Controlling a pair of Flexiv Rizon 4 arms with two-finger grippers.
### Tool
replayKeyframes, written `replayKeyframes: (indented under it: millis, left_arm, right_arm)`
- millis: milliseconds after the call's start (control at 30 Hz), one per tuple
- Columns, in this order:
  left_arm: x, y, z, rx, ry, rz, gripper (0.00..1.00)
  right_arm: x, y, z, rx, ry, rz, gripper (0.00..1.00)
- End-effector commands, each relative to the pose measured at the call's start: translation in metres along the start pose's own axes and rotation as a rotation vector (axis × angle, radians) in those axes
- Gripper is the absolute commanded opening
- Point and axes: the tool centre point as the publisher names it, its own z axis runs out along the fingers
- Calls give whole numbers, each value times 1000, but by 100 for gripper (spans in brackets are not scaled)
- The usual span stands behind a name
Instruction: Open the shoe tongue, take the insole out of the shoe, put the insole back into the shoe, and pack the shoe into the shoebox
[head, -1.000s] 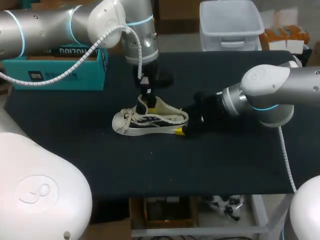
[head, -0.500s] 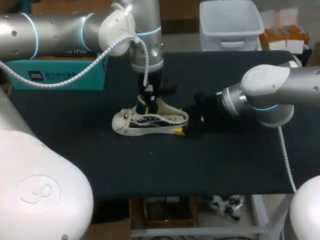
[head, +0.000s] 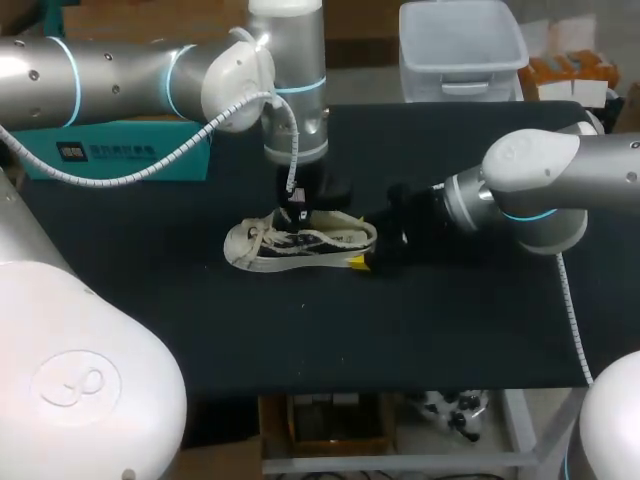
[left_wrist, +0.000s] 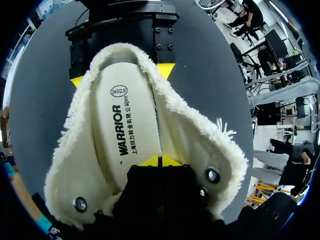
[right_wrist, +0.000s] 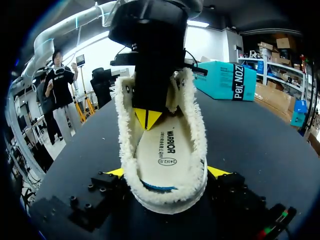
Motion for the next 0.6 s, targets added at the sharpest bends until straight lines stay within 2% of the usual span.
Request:
replayKeyframes:
  millis: [33, 400, 433, 467, 500, 600]
  left_arm:
    - [5, 3, 2, -4, 1, -1, 0]
    - [13, 0, 7, 2, -4, -13, 0]
    - [13, 0, 8, 1, -5, -13, 4]
    - [13, 0, 8, 0, -4, -13, 17]
    - [13, -1, 9, -5, -9, -17, 24]
    - [13, -1, 10, -14, -25, -29, 22]
  right_arm:
    - [2, -4, 2, -4, -3, -2, 0]
    - [2, -4, 2, -4, -3, -2, 0]
    - [2, -4, 2, -4, -3, -2, 0]
    - [2, -4, 2, -4, -3, -2, 0]
    - [2, -4, 2, -4, -3, -2, 0]
    - [2, -4, 2, -4, -3, -2, 0]
